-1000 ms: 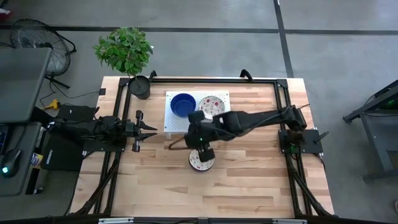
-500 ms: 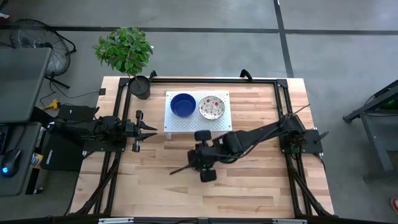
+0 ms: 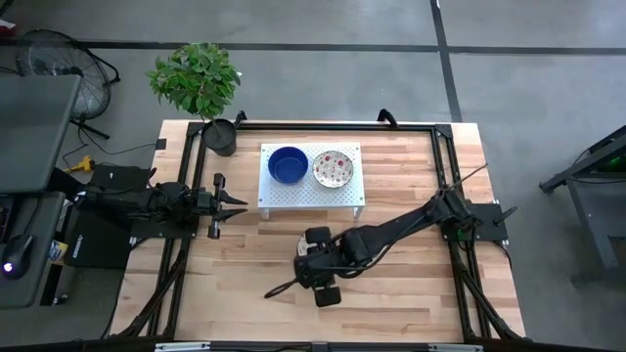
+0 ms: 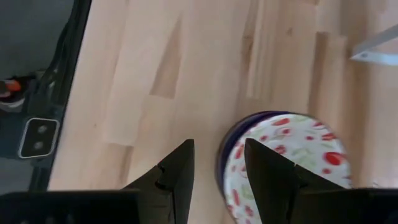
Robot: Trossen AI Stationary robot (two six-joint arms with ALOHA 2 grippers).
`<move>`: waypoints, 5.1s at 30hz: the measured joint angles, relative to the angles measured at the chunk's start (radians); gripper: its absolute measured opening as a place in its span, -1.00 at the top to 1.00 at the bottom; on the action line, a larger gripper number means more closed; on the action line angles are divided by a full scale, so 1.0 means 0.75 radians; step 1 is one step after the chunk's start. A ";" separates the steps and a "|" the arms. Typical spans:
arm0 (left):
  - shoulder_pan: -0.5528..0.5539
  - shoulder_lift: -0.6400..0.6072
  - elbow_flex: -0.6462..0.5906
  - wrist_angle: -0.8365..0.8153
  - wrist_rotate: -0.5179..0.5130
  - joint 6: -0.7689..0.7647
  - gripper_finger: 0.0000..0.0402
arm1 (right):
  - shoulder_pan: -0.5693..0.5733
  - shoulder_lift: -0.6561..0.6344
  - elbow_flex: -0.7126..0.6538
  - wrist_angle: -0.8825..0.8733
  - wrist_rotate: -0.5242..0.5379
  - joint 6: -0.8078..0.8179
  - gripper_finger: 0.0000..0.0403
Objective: Pick & Place Mini bowls
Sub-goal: Stack the red patterned bowl on top of the red patterned bowl on the shelf
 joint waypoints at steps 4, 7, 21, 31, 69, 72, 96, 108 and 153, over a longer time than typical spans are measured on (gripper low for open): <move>0.000 0.000 0.000 0.000 0.000 0.000 0.64 | 0.005 0.038 0.000 0.008 -0.043 0.066 0.36; 0.000 0.000 0.000 0.001 0.000 0.000 0.64 | 0.011 0.061 0.002 0.019 -0.066 0.096 0.36; 0.000 0.000 0.000 0.000 0.000 0.000 0.64 | 0.028 0.114 0.002 -0.053 -0.030 0.122 0.36; 0.000 0.000 0.000 0.000 0.000 0.000 0.64 | 0.008 0.116 0.002 -0.107 0.046 0.088 0.36; 0.000 0.000 0.000 0.000 0.000 0.000 0.64 | -0.052 0.187 0.002 -0.054 0.034 0.051 0.55; 0.000 0.000 0.000 0.000 0.000 0.000 0.64 | -0.053 0.187 0.002 -0.055 0.031 0.051 0.64; 0.000 0.000 0.000 0.000 0.000 0.000 0.64 | -0.063 0.180 0.002 -0.054 0.004 0.061 0.98; 0.000 0.000 0.000 0.000 0.000 0.000 0.64 | -0.060 0.166 0.002 -0.034 0.004 0.081 0.98; 0.000 0.000 0.000 0.000 0.000 0.000 0.64 | -0.034 0.120 0.002 0.058 0.004 0.078 0.96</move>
